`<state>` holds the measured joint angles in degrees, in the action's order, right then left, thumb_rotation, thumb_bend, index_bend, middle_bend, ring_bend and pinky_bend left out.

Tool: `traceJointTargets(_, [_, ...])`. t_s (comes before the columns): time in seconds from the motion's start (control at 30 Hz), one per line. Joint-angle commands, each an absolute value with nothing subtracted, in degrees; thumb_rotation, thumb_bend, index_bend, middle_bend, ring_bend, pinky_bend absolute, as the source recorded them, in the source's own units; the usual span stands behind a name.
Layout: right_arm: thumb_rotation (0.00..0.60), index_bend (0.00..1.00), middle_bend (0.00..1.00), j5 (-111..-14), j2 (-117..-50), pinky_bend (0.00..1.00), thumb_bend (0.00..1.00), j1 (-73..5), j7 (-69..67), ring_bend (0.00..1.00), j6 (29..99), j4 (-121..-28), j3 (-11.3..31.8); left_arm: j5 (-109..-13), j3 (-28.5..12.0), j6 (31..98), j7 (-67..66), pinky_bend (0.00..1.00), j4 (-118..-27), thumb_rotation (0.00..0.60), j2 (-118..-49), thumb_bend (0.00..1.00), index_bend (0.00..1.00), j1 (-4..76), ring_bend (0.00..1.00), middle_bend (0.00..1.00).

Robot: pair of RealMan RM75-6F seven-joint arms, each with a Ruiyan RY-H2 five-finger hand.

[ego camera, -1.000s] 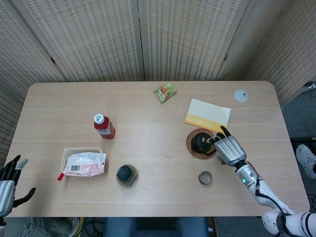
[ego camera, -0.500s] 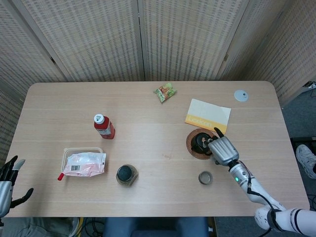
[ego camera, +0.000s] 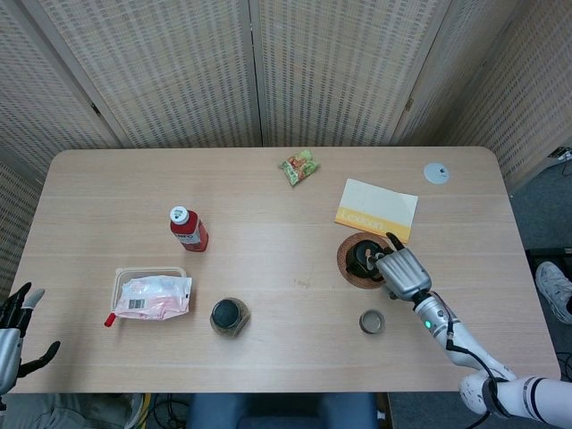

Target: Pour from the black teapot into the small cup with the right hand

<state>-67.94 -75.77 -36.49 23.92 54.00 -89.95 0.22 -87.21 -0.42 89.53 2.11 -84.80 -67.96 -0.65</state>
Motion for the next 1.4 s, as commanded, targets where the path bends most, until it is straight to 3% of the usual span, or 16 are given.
traceJointTargets(0.03, [0.6,0.41,0.45,-68.8,-75.9,0.0,0.01,-36.2,22.5,0.31,54.1,-89.9,0.5,-87.1,-0.4,89.5,2.1,0.13,-84.9,0.6,-67.9,0.24,0.09,-0.7,0.08,0.0])
traceJointTargets(0.27, [0.594,0.43,0.46,-70.0,-75.9,0.0,0.0,-35.9,21.6,0.32,54.3,-89.3,0.8,-87.1,-0.4,89.6,2.4,0.13,-84.9,0.6,-67.9,0.24,0.09,-0.9,0.07,0.0])
traceJointTargets(0.4, [0.466,0.46,0.49,-70.6,-76.5,0.0,0.0,-35.8,19.5,0.33,54.0,-88.9,1.3,-87.1,-0.3,89.4,2.5,0.13,-84.9,0.6,-68.0,0.24,0.09,-0.8,0.08,0.0])
traceJointTargets(0.63, [0.378,0.49,0.5,-71.8,-77.1,0.0,0.0,-36.0,19.6,0.34,54.1,-87.5,1.6,-87.1,-0.4,89.4,2.6,0.12,-84.9,0.6,-68.0,0.24,0.09,-0.9,0.07,0.0])
traceJointTargets(1.4, [0.363,0.52,0.53,-69.9,-79.4,0.0,0.0,-36.4,24.7,0.35,52.5,-83.3,1.5,-86.6,-0.5,88.7,3.0,0.12,-84.2,0.6,-68.5,0.24,0.09,-0.8,0.07,0.0])
